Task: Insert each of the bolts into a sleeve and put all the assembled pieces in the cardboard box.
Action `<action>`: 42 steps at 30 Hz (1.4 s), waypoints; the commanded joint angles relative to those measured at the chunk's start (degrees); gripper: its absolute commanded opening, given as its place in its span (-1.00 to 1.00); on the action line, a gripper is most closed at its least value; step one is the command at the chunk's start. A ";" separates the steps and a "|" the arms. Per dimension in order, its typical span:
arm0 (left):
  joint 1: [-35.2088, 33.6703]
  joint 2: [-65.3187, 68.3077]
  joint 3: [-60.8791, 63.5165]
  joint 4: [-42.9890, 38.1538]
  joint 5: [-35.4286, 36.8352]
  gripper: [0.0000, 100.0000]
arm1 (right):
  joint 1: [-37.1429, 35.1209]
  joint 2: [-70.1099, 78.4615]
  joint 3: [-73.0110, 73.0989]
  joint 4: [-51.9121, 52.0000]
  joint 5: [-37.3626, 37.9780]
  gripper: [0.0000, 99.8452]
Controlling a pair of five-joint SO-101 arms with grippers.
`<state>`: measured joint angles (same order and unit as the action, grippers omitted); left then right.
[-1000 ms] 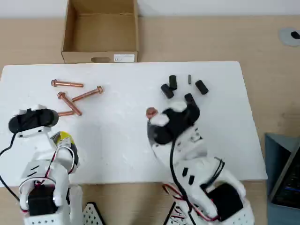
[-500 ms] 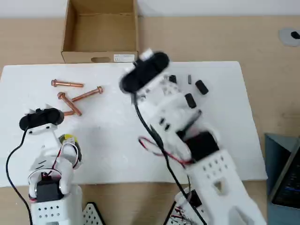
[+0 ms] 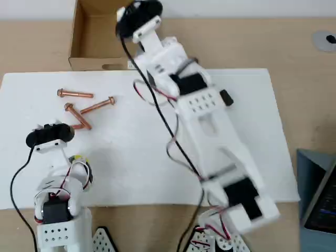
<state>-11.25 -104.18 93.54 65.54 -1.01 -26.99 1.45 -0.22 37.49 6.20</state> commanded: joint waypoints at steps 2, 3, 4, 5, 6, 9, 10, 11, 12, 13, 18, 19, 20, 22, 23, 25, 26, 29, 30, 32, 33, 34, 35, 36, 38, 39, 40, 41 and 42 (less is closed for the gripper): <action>-0.62 -0.40 -0.44 -1.05 -0.18 -0.99 | 1.89 12.00 -18.15 -1.85 0.44 -0.98; -0.62 -0.40 -0.44 -1.05 -0.18 -0.99 | 1.98 14.73 -21.32 -1.67 0.44 -0.98; -0.62 -0.40 -0.44 -1.05 -0.18 -0.99 | 1.98 17.36 -24.31 -1.67 0.44 -0.98; -0.53 -0.40 -0.44 -1.05 -0.18 -0.99 | 1.98 20.00 -27.21 -1.67 1.05 -0.98; -0.53 -0.40 -0.44 -1.05 -0.18 -0.99 | 1.89 22.73 -29.93 -1.67 2.29 -0.98; -0.35 -0.40 -0.44 -1.05 -0.18 -0.99 | 1.63 30.90 -38.46 -2.02 5.98 -0.98; -0.35 -0.40 -0.44 -1.05 -0.18 -0.99 | 1.63 33.63 -41.54 -2.02 6.51 -0.98; -0.35 -0.40 -0.44 -1.05 -0.18 -0.99 | 1.71 36.26 -44.79 -1.93 6.51 -0.98; -0.35 -0.40 -0.44 -1.05 -0.18 -0.99 | 1.80 38.81 -47.96 -1.67 6.59 -0.98; -0.35 -0.40 -0.44 -1.05 -0.18 -0.99 | 1.89 41.27 -50.95 -1.58 7.12 -0.98; -0.35 -0.40 -0.44 -1.05 -0.18 -0.99 | 1.63 50.33 -61.67 -0.79 10.55 -0.93; -0.35 -0.40 -0.44 -1.05 -0.18 -0.99 | 1.54 51.65 -63.34 0.26 10.64 -0.88; -0.35 -0.40 -0.44 -1.05 -0.18 -0.99 | 1.45 52.79 -64.92 1.58 10.64 -0.83; -0.44 -0.40 -0.44 -1.05 -0.18 -0.99 | 1.01 54.55 -67.82 3.96 10.64 -0.78; -0.44 -0.40 -0.44 -1.05 -0.18 -0.99 | 0.84 55.25 -69.05 4.92 10.64 -0.78; -0.53 -0.40 -0.44 -1.05 -0.18 -0.99 | 0.66 56.57 -71.25 6.15 10.64 -0.78; -0.53 -0.40 -0.44 -1.05 -0.18 -0.99 | 0.66 57.19 -72.22 6.51 10.64 -0.78; -0.53 -0.40 -0.44 -1.05 -0.18 -0.99 | 0.66 58.51 -74.07 6.95 10.64 -0.78; -0.53 -0.40 -0.44 -1.05 -0.18 -0.99 | 0.66 58.77 -74.33 7.12 10.64 -0.78; -0.53 -0.40 -0.44 -1.05 -0.18 -0.99 | 0.66 59.03 -74.42 8.00 10.64 -0.78; -0.53 -0.40 -0.44 -1.05 -0.18 -0.99 | 0.66 59.03 -74.42 8.44 10.64 -0.78; -0.53 -0.40 -0.44 -1.05 -0.18 -0.99 | 0.75 58.95 -74.42 8.79 10.55 -0.78; -0.53 -0.40 -0.44 -1.05 -0.18 -0.99 | 0.84 58.77 -74.51 9.14 10.55 -0.78; -0.53 -0.40 -0.44 -1.05 -0.18 -0.99 | 0.92 58.68 -74.68 9.76 10.55 -0.78; -0.53 -0.40 -0.44 -1.05 -0.18 -0.99 | 1.54 57.71 -77.05 13.19 10.55 -0.78; -0.53 -0.40 -0.44 -1.05 -0.18 -0.99 | 1.80 57.27 -78.81 15.56 10.55 -0.78; -0.53 -0.40 -0.44 -1.05 -0.18 -0.99 | 1.89 56.84 -80.48 18.02 10.55 -0.78; -0.53 -0.40 -0.44 -1.05 -0.18 -0.99 | 1.98 56.40 -82.07 20.66 10.55 -0.78; -0.53 -0.40 -0.44 -1.05 -0.18 -0.99 | 2.42 56.22 -83.91 23.47 10.55 -0.78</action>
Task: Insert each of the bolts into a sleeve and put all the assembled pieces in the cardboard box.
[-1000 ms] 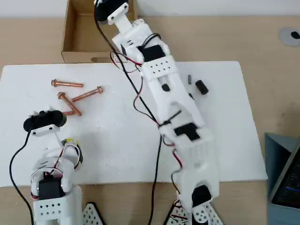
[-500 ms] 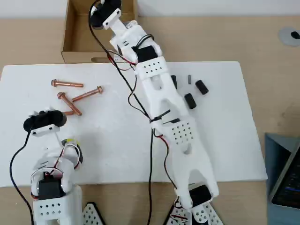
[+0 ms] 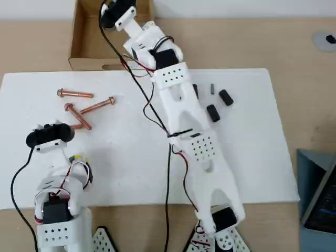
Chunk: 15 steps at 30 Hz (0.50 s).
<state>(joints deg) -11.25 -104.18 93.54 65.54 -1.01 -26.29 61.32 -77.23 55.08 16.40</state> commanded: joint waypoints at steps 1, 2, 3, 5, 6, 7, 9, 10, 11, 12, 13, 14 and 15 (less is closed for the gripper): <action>-0.53 -0.40 -0.44 -1.05 -0.18 -0.99 | 2.07 -3.91 -9.10 8.79 0.35 -0.78; -0.53 -0.40 -0.44 -1.05 -0.18 -0.99 | 2.42 -4.00 -11.56 11.78 0.35 -0.78; -0.53 -0.40 -0.44 -1.05 -0.18 -0.99 | 2.51 -4.09 -13.85 14.77 0.35 -0.78; -0.44 -0.40 -0.44 -1.05 -0.18 -0.99 | 3.30 -4.09 -17.71 20.31 0.35 -0.78; -0.44 -0.40 -0.44 -1.05 -0.18 -0.99 | 3.65 -4.35 -18.59 22.86 0.35 -0.78; -0.44 -0.40 -0.44 -1.05 -0.18 -0.99 | 3.91 -4.44 -18.59 24.88 0.35 -0.78; -0.44 -0.40 -0.44 -1.05 -0.18 -0.99 | 4.97 -5.93 -18.42 28.57 0.35 -0.78; -0.44 -0.40 -0.44 -1.05 -0.18 -0.99 | 5.32 -7.16 -18.33 30.42 0.35 -0.78; -0.44 -0.40 -0.44 -1.05 -0.18 -0.99 | 5.85 -8.22 -18.24 32.09 0.53 -0.78; -0.44 -0.40 -0.44 -1.05 -0.18 -0.99 | 6.20 -9.01 -18.24 33.49 0.53 -0.78; -0.44 -0.40 -0.44 -1.05 -0.18 -0.99 | 6.37 -9.54 -18.24 34.55 0.44 -0.78; -0.44 -0.40 -0.44 -1.05 -0.18 -0.99 | 6.46 -9.98 -18.24 35.96 0.44 -0.78; -0.44 -0.40 -0.44 -1.05 -0.18 -0.99 | 6.55 -10.42 -18.33 37.63 0.44 -0.78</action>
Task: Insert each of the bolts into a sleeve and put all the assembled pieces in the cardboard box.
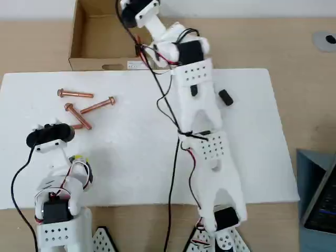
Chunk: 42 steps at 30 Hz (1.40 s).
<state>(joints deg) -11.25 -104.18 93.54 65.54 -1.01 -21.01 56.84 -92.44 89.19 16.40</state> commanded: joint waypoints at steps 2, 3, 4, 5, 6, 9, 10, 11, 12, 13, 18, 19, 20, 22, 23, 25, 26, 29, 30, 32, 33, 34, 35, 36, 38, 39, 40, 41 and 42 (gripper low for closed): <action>-0.44 -0.40 -0.44 -1.05 -0.18 -0.99 | 1.27 -7.08 -3.12 7.30 0.44 -0.78; -0.44 -0.40 -0.44 -1.05 -0.18 -0.99 | 1.27 -7.60 -3.12 9.32 0.44 -0.78; -0.44 -0.40 -0.44 -1.05 -0.18 -0.99 | 1.27 -7.96 -3.12 11.25 0.44 -0.78; -0.44 -0.40 -0.44 -1.05 -0.18 -0.99 | 1.27 -8.31 -3.12 12.75 0.44 -0.78; -0.44 -0.40 -0.44 -1.05 -0.18 -0.99 | 1.36 -8.57 -3.12 13.27 0.35 -0.78; -0.44 -0.40 -0.44 -1.05 -0.18 -0.99 | 3.47 -9.45 -2.95 13.27 0.35 -0.78; -0.44 -0.40 -0.44 -1.05 -0.18 -0.99 | 4.09 -9.98 -2.68 13.27 0.35 -0.78; -0.53 -0.40 -0.44 -1.05 -0.18 -0.99 | 4.88 -10.51 -2.51 13.36 0.35 -0.78; -0.53 -0.40 -0.44 -1.05 -0.18 -0.99 | 5.76 -11.12 -1.80 13.36 0.35 -0.78; -0.53 -0.40 -0.44 -1.05 -0.18 -0.99 | 6.55 -11.82 -0.75 13.36 0.35 -0.78; -0.53 -0.40 -0.44 -1.05 -0.18 -0.99 | 10.59 -19.91 10.51 13.36 0.35 -0.78; -0.53 -0.40 -0.44 -1.05 -0.18 -0.99 | 10.95 -22.20 14.02 13.36 0.35 -0.78; -0.53 -0.40 -0.44 -1.05 -0.18 -0.99 | 11.21 -24.66 17.89 13.36 0.44 -0.78; -0.53 -0.40 -0.44 -1.05 -0.18 -0.99 | 11.21 -29.58 26.42 13.27 0.53 -0.78; -0.53 -0.40 -0.44 -1.05 -0.18 -0.99 | 11.03 -31.96 30.99 13.27 0.62 -0.78; -0.53 -0.40 -0.44 -1.05 -0.18 -0.99 | 11.03 -36.26 39.52 13.27 0.62 -0.78; -0.53 -0.40 -0.44 -1.05 -0.18 -0.99 | 11.03 -38.20 43.47 13.27 0.62 -0.78; -0.53 -0.40 -0.44 -1.05 -0.18 -0.99 | 11.30 -41.89 53.76 13.19 0.79 -0.78; -0.53 -0.40 -0.44 -1.05 -0.18 -0.99 | 11.30 -42.51 56.48 13.19 0.88 -0.78; -0.53 -0.40 -0.44 -1.05 -0.18 -0.99 | 11.82 -42.95 60.88 12.57 2.64 -0.78; -0.53 -0.40 -0.44 -1.05 -0.18 -0.99 | 11.91 -42.95 62.46 12.04 3.25 -0.78; -0.53 -0.40 -0.44 -1.05 -0.18 -0.99 | 12.00 -42.95 64.13 11.25 3.52 -0.78; -0.53 -0.40 -0.44 -1.05 -0.18 -0.99 | 12.53 -42.95 65.71 10.20 3.69 -0.78; -0.53 -0.40 -0.44 -1.05 -0.18 -0.99 | 12.97 -42.86 67.03 9.05 3.87 -0.78; -0.53 -0.40 -0.44 -1.05 -0.18 -0.99 | 13.67 -42.86 69.58 6.24 3.87 -0.78; -0.53 -0.40 -0.44 -1.05 -0.18 -0.99 | 14.11 -42.86 70.99 4.84 3.87 -0.77; -0.53 -0.40 -0.44 -1.05 -0.18 -0.99 | 14.37 -42.86 72.40 3.43 3.87 -0.77; -0.53 -0.40 -0.44 -1.05 -0.18 -0.99 | 14.73 -42.77 73.71 2.29 3.96 -0.74; -0.53 -0.40 -0.44 -1.05 -0.18 -0.99 | 14.73 -42.77 75.21 1.14 3.96 -0.70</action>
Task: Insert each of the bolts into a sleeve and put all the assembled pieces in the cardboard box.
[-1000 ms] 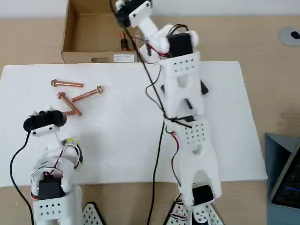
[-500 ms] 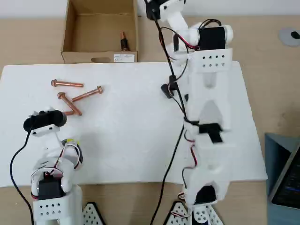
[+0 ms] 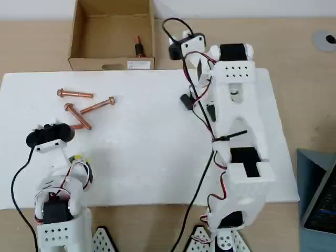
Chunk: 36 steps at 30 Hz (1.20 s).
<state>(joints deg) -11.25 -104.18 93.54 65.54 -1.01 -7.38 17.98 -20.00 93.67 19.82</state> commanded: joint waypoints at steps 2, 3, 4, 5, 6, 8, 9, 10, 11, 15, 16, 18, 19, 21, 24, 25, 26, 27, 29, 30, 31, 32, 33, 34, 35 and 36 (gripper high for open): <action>-0.53 -0.40 -0.44 -1.05 -0.18 -0.99 | 1.10 -3.91 6.02 -5.27 0.53 -0.63; -0.53 -0.40 -0.44 -1.05 -0.18 -0.99 | 1.10 -3.91 7.52 -6.33 0.53 -0.62; -0.53 -0.40 -0.44 -1.05 -0.18 -0.99 | 1.10 -3.91 9.01 -7.65 0.53 -0.62; -0.53 -0.40 -0.44 -1.05 -0.18 -0.99 | 1.10 -3.91 10.33 -8.88 0.53 -0.62; -0.53 -0.40 -0.44 -1.05 -0.18 -0.99 | 1.10 -3.91 11.56 -10.20 0.62 -0.62; -0.53 -0.40 -0.44 -1.05 -0.18 -0.99 | 1.10 -3.91 13.85 -12.13 1.58 -0.62; -0.53 -0.40 -0.44 -1.05 -0.18 -0.99 | 1.19 -3.91 14.73 -13.27 1.76 -0.62; -0.53 -0.40 -0.44 -1.05 -0.18 -0.99 | 1.36 -3.91 15.60 -14.24 1.85 -0.62; -0.53 -0.40 -0.44 -1.05 -0.18 -0.99 | 1.89 -3.91 16.40 -15.12 1.85 -0.62; -0.53 -0.40 -0.44 -1.05 -0.18 -0.99 | 4.18 -3.91 18.59 -17.76 2.99 -0.62; -0.53 -0.40 -0.44 -1.05 -0.18 -0.99 | 4.70 -3.91 18.95 -17.85 3.43 -0.62; -0.53 -0.40 -0.44 -1.05 -0.18 -0.99 | 5.23 -3.91 20.00 -18.55 4.57 -0.62; -0.53 -0.40 -0.44 -1.05 -0.18 -0.99 | 5.41 -3.91 20.53 -19.08 5.01 -0.62; -0.53 -0.40 -0.44 -1.05 -0.18 -0.99 | 5.67 -3.82 21.32 -20.22 5.36 -0.62; -0.53 -0.40 -0.44 -1.05 -0.18 -0.99 | 5.67 -2.24 21.32 -21.27 5.45 -0.62; -0.53 -0.40 -0.44 -1.05 -0.18 -0.99 | 5.67 -1.19 21.05 -21.36 5.89 -0.62; -0.53 -0.40 -0.44 -1.05 -0.18 -0.99 | 5.67 -0.04 20.70 -21.54 6.24 -0.63; -0.53 -0.40 -0.44 -1.05 -0.18 -0.99 | 5.67 1.27 20.18 -21.80 6.33 -0.63; -0.53 -0.40 -0.44 -1.05 -0.18 -0.99 | 5.76 3.82 18.68 -21.80 6.51 -0.64; -0.53 -0.40 -0.44 -1.05 -0.18 -0.99 | 5.76 5.05 17.80 -21.71 6.51 -0.66; -0.53 -0.40 -0.44 -1.05 -0.18 -0.99 | 5.76 6.29 17.01 -21.63 6.51 -0.68; -0.53 -0.40 -0.44 -1.05 -0.18 -0.99 | 5.76 7.43 16.13 -21.54 6.51 -0.71; -0.53 -0.40 -0.44 -1.05 -0.18 -0.99 | 5.76 8.48 15.34 -21.45 6.51 -0.73; -0.53 -0.40 -0.44 -1.05 -0.18 -0.99 | 5.76 9.63 14.73 -21.45 6.51 -0.75; -0.53 -0.40 -0.44 -1.05 -0.18 -0.99 | 5.76 10.59 14.20 -21.45 6.51 -0.76; -0.53 -0.40 -0.44 -1.05 -0.18 -0.99 | 5.76 11.47 13.85 -21.36 6.51 -0.78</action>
<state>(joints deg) -11.25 -104.18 93.54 65.54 -1.01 -1.85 26.95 -3.82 72.66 25.89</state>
